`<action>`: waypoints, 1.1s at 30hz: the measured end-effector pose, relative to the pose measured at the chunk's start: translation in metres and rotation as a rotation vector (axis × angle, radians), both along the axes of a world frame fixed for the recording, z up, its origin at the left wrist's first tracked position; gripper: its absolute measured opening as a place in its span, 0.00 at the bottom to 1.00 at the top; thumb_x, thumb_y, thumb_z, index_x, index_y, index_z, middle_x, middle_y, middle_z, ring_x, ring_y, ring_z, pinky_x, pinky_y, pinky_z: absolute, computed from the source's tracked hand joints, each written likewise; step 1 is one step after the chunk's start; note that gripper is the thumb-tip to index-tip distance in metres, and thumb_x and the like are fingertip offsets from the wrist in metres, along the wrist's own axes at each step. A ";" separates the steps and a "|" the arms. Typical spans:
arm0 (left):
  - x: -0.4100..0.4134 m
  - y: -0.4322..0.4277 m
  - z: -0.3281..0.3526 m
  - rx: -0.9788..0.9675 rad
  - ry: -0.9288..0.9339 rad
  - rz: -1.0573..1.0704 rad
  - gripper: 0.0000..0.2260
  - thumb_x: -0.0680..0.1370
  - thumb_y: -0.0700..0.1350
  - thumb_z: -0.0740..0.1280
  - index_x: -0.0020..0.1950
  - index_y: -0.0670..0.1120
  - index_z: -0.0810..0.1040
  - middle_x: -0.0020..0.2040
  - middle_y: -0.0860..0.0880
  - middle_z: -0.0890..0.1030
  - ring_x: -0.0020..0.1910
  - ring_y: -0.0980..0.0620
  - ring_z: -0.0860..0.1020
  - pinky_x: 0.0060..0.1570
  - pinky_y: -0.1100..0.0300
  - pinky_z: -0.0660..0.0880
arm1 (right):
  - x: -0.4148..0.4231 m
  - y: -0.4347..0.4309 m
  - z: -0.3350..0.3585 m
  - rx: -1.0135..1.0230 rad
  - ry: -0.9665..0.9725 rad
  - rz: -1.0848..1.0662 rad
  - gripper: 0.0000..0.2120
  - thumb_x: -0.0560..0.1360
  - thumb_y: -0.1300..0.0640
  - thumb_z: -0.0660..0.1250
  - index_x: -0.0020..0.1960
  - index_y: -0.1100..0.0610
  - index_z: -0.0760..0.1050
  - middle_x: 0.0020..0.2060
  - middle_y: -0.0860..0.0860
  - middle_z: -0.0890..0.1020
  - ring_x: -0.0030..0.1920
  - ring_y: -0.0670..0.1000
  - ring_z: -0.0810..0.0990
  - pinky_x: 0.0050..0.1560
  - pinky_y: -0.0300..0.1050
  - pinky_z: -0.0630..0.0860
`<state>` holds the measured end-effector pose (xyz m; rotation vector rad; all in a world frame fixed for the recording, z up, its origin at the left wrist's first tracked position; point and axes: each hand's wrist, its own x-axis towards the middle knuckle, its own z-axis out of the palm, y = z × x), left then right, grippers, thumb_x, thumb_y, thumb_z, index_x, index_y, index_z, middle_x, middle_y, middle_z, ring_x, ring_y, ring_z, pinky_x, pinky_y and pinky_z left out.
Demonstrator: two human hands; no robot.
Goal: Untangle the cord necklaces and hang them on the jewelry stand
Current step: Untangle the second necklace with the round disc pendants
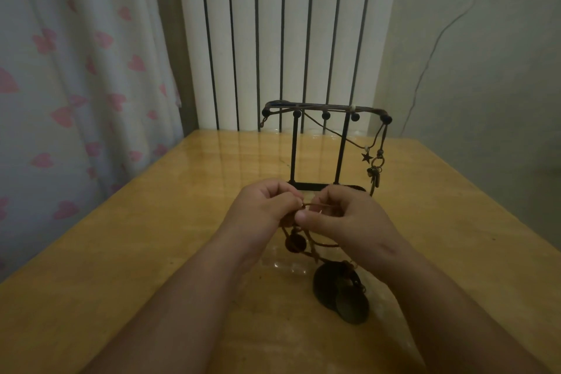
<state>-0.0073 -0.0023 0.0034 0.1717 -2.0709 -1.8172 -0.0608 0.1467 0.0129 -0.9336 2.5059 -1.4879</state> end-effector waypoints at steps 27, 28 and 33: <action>-0.004 0.001 -0.003 0.078 -0.020 -0.007 0.10 0.76 0.34 0.67 0.53 0.48 0.76 0.43 0.47 0.84 0.47 0.45 0.83 0.47 0.52 0.80 | -0.006 0.000 0.000 -0.001 -0.063 -0.082 0.08 0.78 0.47 0.65 0.44 0.46 0.81 0.38 0.44 0.83 0.42 0.42 0.80 0.45 0.42 0.76; -0.005 0.001 -0.003 0.073 -0.021 -0.009 0.11 0.76 0.34 0.66 0.53 0.48 0.75 0.43 0.48 0.84 0.47 0.45 0.83 0.47 0.52 0.80 | -0.006 -0.002 0.000 0.039 -0.037 -0.089 0.08 0.79 0.48 0.64 0.45 0.46 0.80 0.39 0.45 0.82 0.43 0.43 0.80 0.45 0.43 0.77; -0.006 0.000 -0.003 0.048 -0.030 -0.030 0.13 0.75 0.31 0.65 0.54 0.48 0.75 0.44 0.47 0.82 0.43 0.47 0.83 0.46 0.53 0.80 | -0.004 -0.004 0.001 0.060 -0.111 -0.118 0.07 0.81 0.54 0.62 0.48 0.50 0.79 0.40 0.50 0.82 0.37 0.48 0.81 0.37 0.41 0.81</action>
